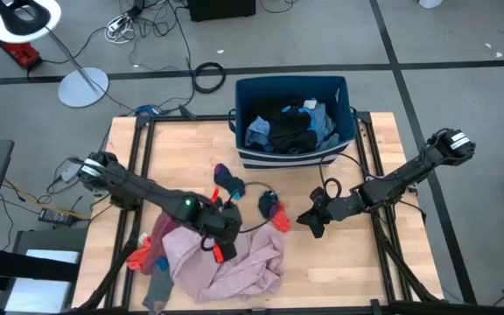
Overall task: Sort clothes
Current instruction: Put the pink polo shirt into the blue bin
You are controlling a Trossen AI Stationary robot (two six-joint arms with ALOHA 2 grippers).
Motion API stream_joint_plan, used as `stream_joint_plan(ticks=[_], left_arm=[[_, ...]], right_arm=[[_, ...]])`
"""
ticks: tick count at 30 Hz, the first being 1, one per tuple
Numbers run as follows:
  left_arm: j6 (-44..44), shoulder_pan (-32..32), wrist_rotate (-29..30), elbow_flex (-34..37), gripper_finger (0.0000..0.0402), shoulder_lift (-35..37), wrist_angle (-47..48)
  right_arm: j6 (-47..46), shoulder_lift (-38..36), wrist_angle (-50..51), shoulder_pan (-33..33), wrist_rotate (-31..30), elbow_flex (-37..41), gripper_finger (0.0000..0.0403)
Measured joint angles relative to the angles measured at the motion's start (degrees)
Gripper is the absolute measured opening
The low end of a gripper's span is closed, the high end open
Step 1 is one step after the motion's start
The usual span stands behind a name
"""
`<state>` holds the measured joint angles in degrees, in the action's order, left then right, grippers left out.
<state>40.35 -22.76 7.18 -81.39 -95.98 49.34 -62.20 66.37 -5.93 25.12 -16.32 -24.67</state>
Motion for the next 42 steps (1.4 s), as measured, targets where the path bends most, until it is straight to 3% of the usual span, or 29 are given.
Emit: stream_joint_plan(ticks=[9, 18, 27, 42], left_arm=[[-9.7, 4.1, 6.5, -20.3, 0.0, 0.0, 7.0], [-19.4, 9.3, 9.5, -31.8, 0.0, 0.1, 2.9], [-28.8, 15.9, 9.5, -37.8, 0.0, 0.1, -10.7], [-41.3, 25.8, 9.4, -42.0, 0.0, 0.1, -41.2]], right_arm=[[0.5, 0.0, 0.0, 0.0, -0.6, 0.0, 0.0089], [0.8, 0.0, 0.0, 0.0, -0.6, 0.0, 0.0089], [0.4, 0.0, 0.0, 1.9, -0.7, 0.0, 0.0089], [-1.2, 0.0, 4.4, 6.3, -8.0, 0.0, 0.0089]])
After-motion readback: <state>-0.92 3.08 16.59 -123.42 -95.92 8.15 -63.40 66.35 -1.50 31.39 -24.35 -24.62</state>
